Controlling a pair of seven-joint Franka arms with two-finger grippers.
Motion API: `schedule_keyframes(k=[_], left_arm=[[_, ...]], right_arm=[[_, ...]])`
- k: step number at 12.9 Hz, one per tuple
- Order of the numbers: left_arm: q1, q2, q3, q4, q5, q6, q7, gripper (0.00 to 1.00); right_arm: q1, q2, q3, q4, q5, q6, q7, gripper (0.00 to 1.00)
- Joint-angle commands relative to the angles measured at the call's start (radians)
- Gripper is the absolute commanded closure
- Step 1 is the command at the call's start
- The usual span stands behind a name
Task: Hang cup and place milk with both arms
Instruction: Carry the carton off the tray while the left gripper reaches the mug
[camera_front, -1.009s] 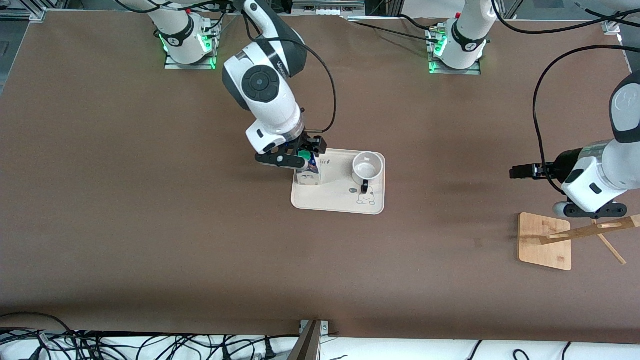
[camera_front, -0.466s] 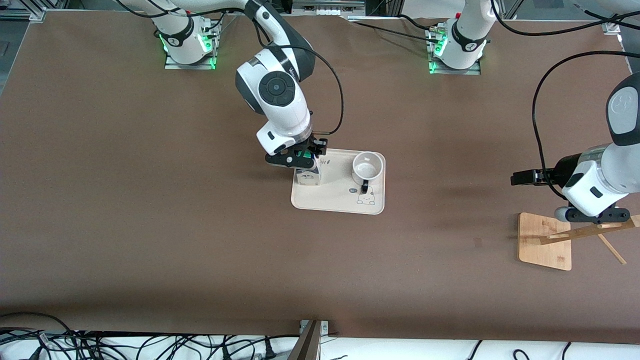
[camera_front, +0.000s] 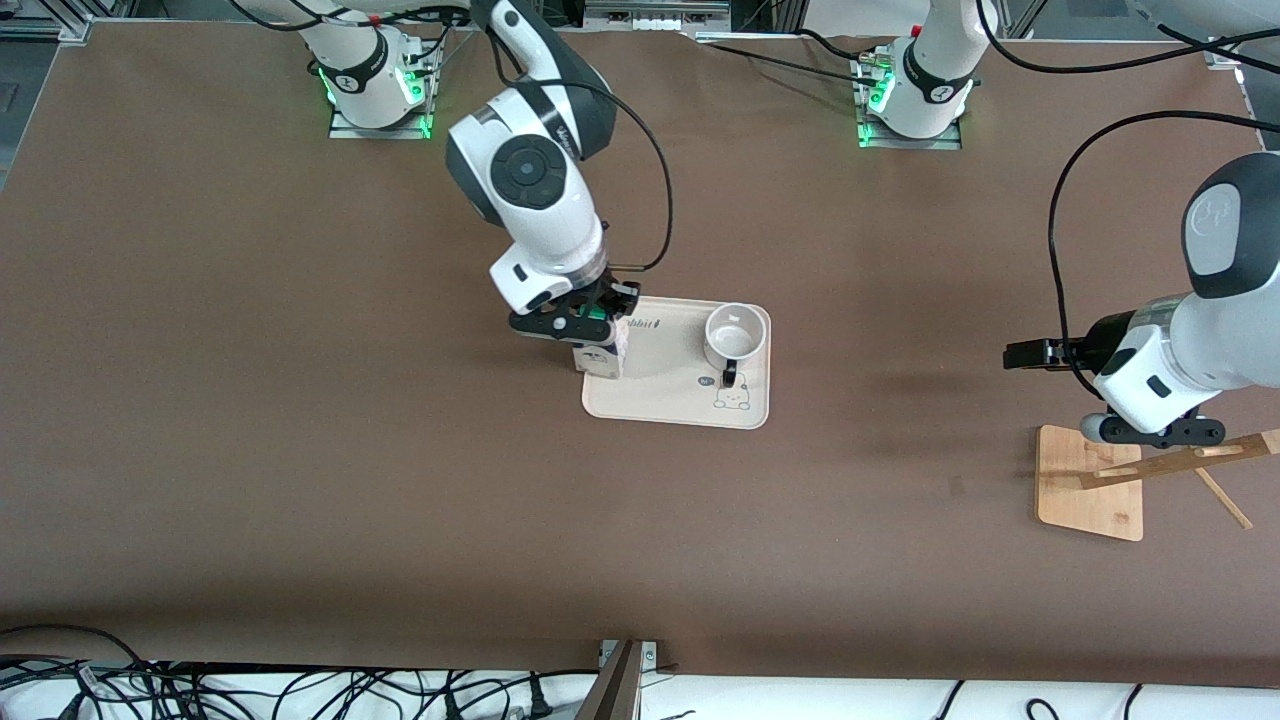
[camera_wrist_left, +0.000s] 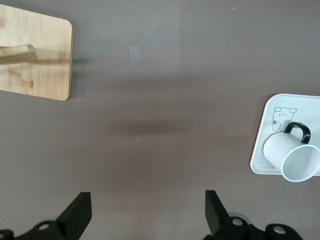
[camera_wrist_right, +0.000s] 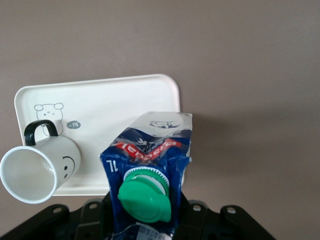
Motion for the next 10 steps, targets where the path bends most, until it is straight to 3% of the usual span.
schedule_keyframes(k=[1,3,7,10], left_arm=[[0.003,-0.028,-0.012,-0.040,-0.006,0.018,-0.032,0.00],[-0.020,-0.023,-0.043,-0.053,-0.017,0.025,-0.049,0.00],[-0.052,0.015,-0.089,-0.090,-0.017,0.129,-0.047,0.00],[-0.109,0.049,-0.089,-0.090,-0.017,0.179,-0.061,0.00]], right_arm=[[-0.110,-0.072,0.008,-0.011,0.009,-0.108,-0.205,0.59],[-0.176,-0.095,-0.025,-0.021,0.029,-0.163,-0.394,0.59],[-0.210,-0.147,-0.195,-0.128,0.077,-0.199,-0.724,0.59],[-0.208,-0.163,-0.265,-0.175,0.089,-0.204,-0.818,0.58]])
